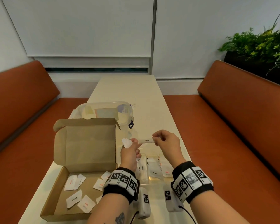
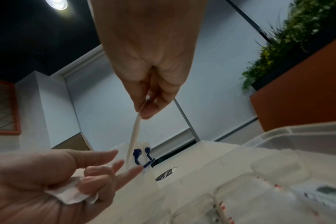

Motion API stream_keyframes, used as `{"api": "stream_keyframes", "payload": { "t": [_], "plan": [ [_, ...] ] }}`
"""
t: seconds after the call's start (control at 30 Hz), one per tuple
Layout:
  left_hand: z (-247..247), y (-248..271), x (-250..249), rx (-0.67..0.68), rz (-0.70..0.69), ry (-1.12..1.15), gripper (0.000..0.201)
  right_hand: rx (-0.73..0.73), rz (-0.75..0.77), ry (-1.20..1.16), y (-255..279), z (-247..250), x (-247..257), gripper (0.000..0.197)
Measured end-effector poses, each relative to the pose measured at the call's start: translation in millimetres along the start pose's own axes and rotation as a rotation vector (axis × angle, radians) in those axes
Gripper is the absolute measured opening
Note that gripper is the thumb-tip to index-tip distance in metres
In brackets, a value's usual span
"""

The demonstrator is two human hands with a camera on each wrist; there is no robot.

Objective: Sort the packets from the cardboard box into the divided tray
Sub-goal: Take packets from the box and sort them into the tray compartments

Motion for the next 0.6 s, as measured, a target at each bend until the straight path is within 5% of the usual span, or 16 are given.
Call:
{"api": "stream_keyframes", "payload": {
  "t": [0.17,0.43,0.6],
  "plan": [
    [0.4,-1.5,3.9,0.074,0.044,-0.040,0.019,0.043,0.047,0.006,-4.0,-3.7,7.2,0.015],
    [-2.7,-6.5,-2.3,0.097,-0.040,-0.057,0.021,0.236,-0.134,-0.006,-2.0,-21.1,-9.8,0.005],
    [-3.1,-8.3,-5.4,0.123,-0.049,-0.046,0.017,0.172,-0.129,0.038,-6.1,-21.9,-10.4,0.005]
  ]
}}
Point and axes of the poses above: each hand's wrist, its own y-axis away from the middle knuckle, its own z-axis out of the back of the hand, x = y × z, the point moved 5 cm from there along -y, towards the middle knuckle, and after that the axes turned 10 degrees about -z, right-handed, at the moved point
